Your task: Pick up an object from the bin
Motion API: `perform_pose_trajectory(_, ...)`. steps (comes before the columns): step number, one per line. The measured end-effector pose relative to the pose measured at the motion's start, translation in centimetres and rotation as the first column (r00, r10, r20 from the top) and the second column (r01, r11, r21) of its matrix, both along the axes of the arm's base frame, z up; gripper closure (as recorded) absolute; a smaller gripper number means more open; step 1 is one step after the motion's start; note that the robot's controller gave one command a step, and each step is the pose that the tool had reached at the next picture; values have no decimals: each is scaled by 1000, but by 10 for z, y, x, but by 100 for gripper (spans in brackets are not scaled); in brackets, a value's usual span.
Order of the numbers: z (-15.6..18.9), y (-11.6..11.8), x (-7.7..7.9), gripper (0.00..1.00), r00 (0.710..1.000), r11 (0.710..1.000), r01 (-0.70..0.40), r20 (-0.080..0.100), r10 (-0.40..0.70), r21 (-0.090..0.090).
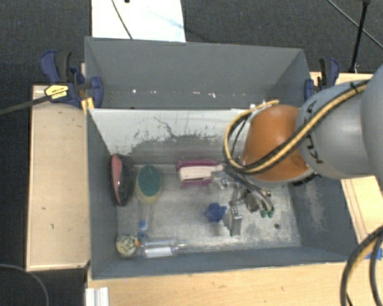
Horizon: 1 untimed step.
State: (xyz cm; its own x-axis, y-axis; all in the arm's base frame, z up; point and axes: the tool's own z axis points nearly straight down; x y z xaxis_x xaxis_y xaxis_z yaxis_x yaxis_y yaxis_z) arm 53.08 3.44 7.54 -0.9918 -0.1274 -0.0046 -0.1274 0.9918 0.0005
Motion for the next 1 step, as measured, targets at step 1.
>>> perform_pose_trajectory(1,0,0,1,100,1000,1000,1,1,-1,0)
